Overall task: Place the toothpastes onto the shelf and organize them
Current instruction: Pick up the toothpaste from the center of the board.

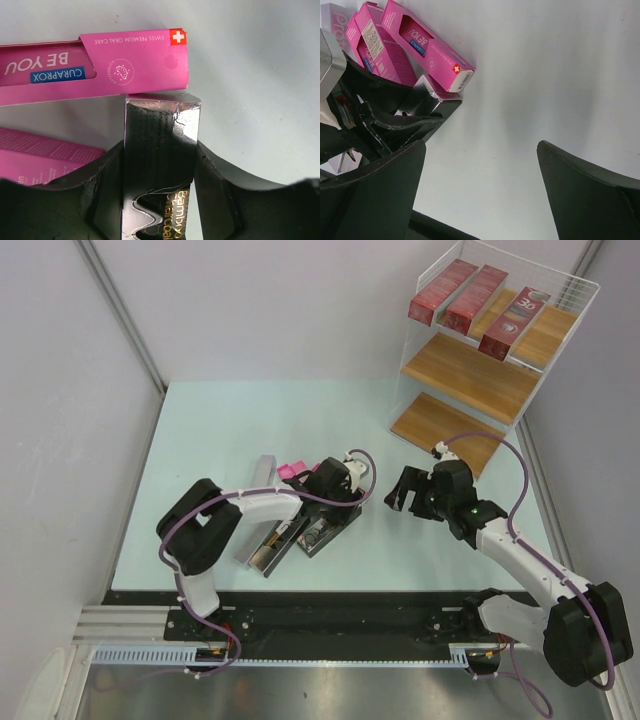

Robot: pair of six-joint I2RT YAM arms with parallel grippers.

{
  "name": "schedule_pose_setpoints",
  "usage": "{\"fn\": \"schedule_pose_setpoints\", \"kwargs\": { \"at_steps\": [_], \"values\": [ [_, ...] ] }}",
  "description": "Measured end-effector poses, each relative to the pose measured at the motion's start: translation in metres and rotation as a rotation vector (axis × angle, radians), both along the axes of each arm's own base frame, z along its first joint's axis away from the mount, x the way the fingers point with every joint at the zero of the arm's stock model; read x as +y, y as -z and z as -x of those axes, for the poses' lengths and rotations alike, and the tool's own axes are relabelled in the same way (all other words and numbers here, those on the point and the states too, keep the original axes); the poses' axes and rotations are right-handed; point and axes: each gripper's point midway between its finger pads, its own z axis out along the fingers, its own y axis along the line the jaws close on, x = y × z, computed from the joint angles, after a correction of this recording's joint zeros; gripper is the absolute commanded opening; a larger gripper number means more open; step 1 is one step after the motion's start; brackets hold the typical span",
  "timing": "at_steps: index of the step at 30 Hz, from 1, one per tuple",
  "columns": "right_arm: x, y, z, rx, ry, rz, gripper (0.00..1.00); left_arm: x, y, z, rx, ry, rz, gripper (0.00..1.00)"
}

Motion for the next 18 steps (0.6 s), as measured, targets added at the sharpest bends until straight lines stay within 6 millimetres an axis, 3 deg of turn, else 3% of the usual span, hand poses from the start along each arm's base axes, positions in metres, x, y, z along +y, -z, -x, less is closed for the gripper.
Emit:
{"fn": "schedule_pose_setpoints", "kwargs": {
  "at_steps": [3, 8, 18],
  "values": [
    [0.001, 0.001, 0.001, -0.001, -0.019, 0.004, 1.00, 0.000, -0.004, 0.000, 0.001, 0.001, 0.007, 0.48],
    [0.004, 0.002, 0.004, 0.004, -0.047, -0.001, 1.00, -0.008, -0.029, -0.005, -0.011, 0.020, 0.068, 0.37],
    [0.013, 0.002, 0.010, 0.004, -0.109, -0.031, 1.00, -0.017, -0.060, -0.003, -0.030, 0.059, 0.148, 0.39]
  ]
}}
